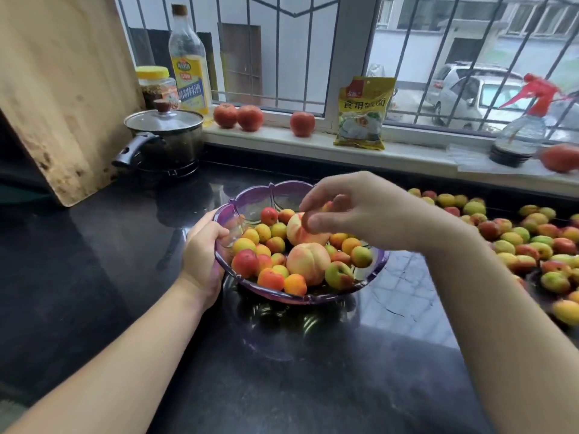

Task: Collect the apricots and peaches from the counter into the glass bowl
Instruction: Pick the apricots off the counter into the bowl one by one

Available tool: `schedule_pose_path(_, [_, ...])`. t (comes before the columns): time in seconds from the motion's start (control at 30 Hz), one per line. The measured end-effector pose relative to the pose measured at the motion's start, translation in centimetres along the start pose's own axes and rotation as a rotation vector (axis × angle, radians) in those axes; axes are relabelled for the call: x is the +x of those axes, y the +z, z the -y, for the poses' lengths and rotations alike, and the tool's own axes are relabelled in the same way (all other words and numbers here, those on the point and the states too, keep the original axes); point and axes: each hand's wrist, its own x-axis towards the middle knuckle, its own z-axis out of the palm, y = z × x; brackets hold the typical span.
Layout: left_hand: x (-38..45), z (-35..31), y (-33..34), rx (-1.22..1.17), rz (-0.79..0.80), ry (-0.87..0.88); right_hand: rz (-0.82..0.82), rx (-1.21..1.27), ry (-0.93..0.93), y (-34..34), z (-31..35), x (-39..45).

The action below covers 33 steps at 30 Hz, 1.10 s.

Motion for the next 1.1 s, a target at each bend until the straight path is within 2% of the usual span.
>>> schedule_pose_path(0.13, [-0.1,-0.2,0.5,-0.038,-0.004,0.004,-0.005,-0.282,-0.134,5.5,0.9,2.1])
schedule_pose_path(0.23, [-0.4,-0.3,0.7,-0.047,-0.007,-0.002,0.003,-0.418,-0.149,7.2,0.2,2.9])
schedule_pose_path(0.3, [-0.4,-0.4,0.6,-0.033,-0.012,0.000,-0.018,-0.395,-0.126,6.7,-0.1,3.1])
schedule_pose_path(0.4, [-0.4,-0.5,0.7,-0.016,-0.009,-0.003,-0.138,-0.273,-0.075,4.0,-0.1,2.8])
schedule_pose_path(0.57, [-0.4,-0.5,0.6,-0.040,0.001,0.001,-0.345,-0.125,0.172,-1.3,-5.2,2.0])
schedule_pose_path(0.73, [-0.5,-0.4,0.8,-0.038,0.004,0.029,-0.589,-0.246,0.613,-2.2,-15.1,1.1])
schedule_pose_path(0.8, [-0.4,-0.4,0.9,-0.041,0.005,0.028,-0.583,-0.308,0.694,-1.1,-17.4,0.8])
schedule_pose_path(0.93, [-0.3,-0.4,0.7,-0.052,0.006,0.012,-0.492,-0.368,0.729,1.4,-19.0,1.3])
schedule_pose_path(1.1, [-0.3,-0.2,0.6,-0.034,0.004,0.009,-0.386,-0.467,0.765,1.4,-19.7,2.2])
